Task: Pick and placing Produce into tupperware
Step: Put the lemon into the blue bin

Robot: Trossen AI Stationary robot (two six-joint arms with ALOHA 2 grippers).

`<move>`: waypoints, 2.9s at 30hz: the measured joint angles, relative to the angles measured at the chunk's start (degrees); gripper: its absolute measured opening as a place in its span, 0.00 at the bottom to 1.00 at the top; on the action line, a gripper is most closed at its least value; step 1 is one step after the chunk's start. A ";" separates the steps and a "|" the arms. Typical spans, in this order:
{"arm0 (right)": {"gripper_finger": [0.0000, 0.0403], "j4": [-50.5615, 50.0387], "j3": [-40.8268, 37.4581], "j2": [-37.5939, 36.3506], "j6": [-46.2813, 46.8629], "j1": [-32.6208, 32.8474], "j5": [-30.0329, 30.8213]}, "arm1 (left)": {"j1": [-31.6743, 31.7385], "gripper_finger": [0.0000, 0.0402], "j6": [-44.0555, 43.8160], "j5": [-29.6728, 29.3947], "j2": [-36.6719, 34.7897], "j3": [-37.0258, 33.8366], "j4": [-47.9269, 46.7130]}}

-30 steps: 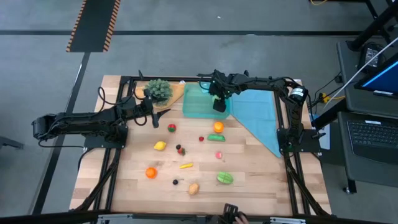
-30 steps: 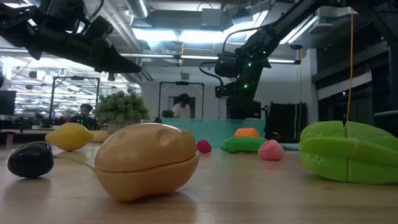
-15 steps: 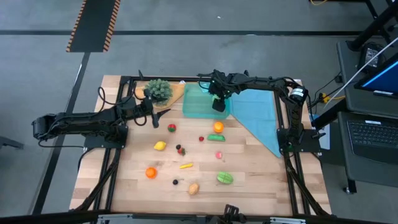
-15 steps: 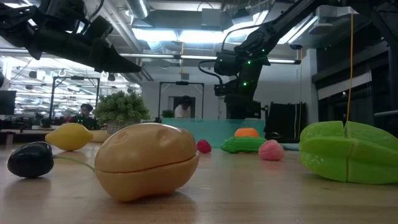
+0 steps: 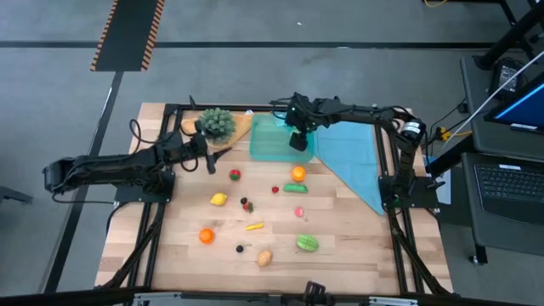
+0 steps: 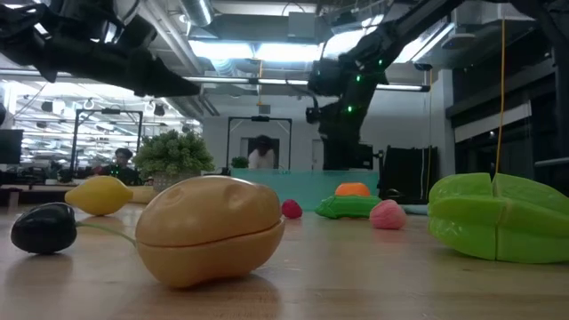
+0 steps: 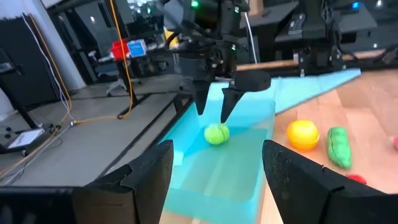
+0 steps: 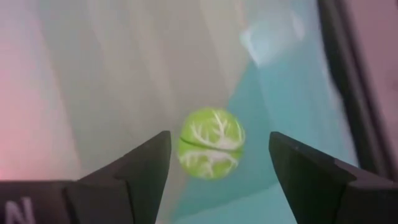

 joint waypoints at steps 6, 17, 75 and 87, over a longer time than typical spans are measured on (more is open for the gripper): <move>0.67 2.37 -0.02 -6.19 -1.22 1.45 -0.30 | -0.02 0.60 -0.20 0.00 -3.67 0.00 -0.59; 0.67 20.90 -16.49 -23.77 1.61 2.48 -0.62 | -0.04 0.60 -1.68 -0.01 -8.15 0.00 -9.93; 0.67 66.08 -58.26 -42.53 14.47 25.33 -0.72 | -30.41 0.60 -15.63 -7.50 -7.75 6.75 -27.30; 0.67 66.11 -58.26 -42.53 15.24 28.79 -0.72 | -46.85 0.60 -33.87 -25.18 9.48 22.72 -51.33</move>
